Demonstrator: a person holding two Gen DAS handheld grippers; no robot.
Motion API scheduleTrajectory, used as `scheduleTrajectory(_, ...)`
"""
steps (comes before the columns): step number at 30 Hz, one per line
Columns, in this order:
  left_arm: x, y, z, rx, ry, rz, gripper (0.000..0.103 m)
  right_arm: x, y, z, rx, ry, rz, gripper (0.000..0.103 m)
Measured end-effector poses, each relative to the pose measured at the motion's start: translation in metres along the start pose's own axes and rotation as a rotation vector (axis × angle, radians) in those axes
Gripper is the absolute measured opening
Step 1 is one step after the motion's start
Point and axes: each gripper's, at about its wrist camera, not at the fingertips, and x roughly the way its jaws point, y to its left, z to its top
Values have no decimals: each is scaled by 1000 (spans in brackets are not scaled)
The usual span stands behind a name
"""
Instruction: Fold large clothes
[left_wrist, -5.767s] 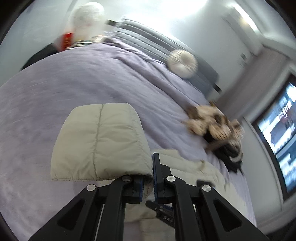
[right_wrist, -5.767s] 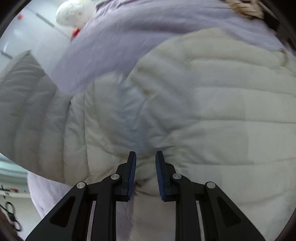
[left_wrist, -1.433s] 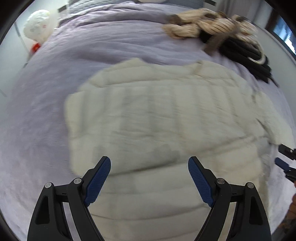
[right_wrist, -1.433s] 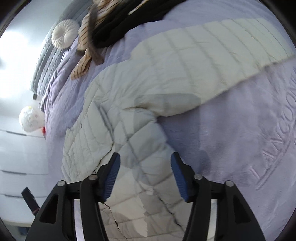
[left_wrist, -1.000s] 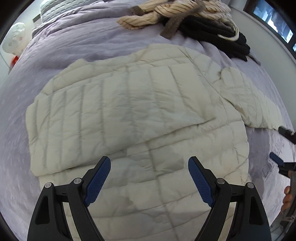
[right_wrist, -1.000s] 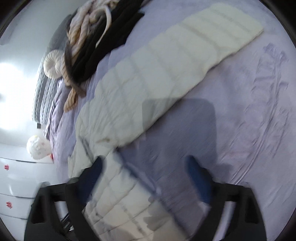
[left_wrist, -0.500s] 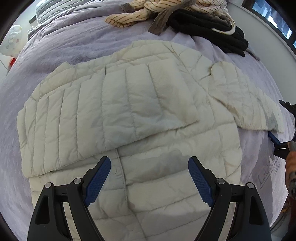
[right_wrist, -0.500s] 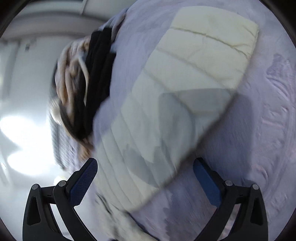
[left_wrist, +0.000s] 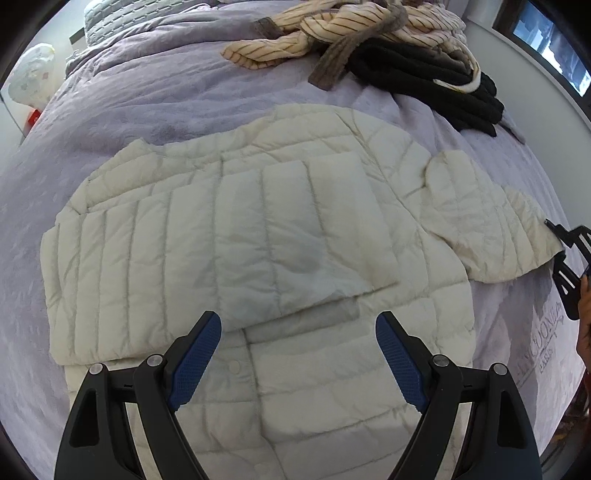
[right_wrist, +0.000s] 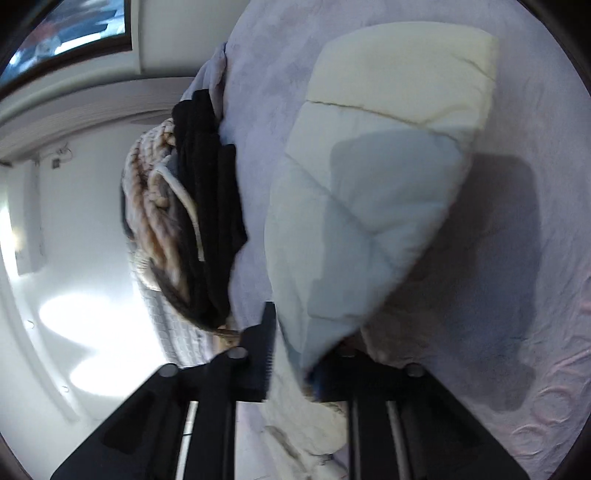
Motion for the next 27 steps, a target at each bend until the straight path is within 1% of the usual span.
scheduleTrajectory(1, -1, 3, 1, -2, -5, 6, 87, -2, 1, -2, -8, 2, 9, 10)
scheduleTrajectory(3, -3, 10, 2, -3, -11, 15, 87, -4, 14, -8, -65, 9, 31, 10)
scheduleTrajectory(6, -3, 23, 4, -10, -18, 37, 87, -2, 42, -24, -168, 53, 48, 10)
scheduleTrajectory(10, -7, 44, 6, -47, -32, 56, 87, 4, 82, -51, -309, 97, 66, 10)
scheduleTrajectory(12, -11, 58, 7, -72, -43, 63, 87, 11, 108, -73, -401, 125, 73, 10)
scheduleTrajectory(13, -13, 64, 7, -82, -47, 65, 87, 13, 114, -81, -429, 132, 71, 10)
scheduleTrajectory(15, -17, 76, 7, -100, -58, 69, 87, 24, 139, -110, -534, 164, 66, 10)
scheduleTrajectory(16, -19, 82, 7, -109, -63, 72, 87, 26, 144, -121, -566, 174, 63, 10)
scheduleTrajectory(18, -23, 95, 6, -123, -72, 81, 87, 40, 165, -158, -692, 213, 48, 10)
scheduleTrajectory(21, -26, 111, 4, -148, -83, 92, 87, 61, 185, -214, -883, 276, 17, 10)
scheduleTrajectory(22, -26, 118, 3, -161, -85, 95, 87, 67, 188, -227, -926, 293, 6, 10)
scheduleTrajectory(23, -26, 125, 2, -177, -85, 96, 87, 80, 189, -253, -1002, 329, -23, 10)
scheduleTrajectory(24, -26, 132, 1, -194, -85, 98, 87, 89, 185, -271, -1044, 360, -43, 10)
scheduleTrajectory(27, -24, 146, -1, -223, -84, 100, 87, 118, 168, -313, -1117, 438, -109, 10)
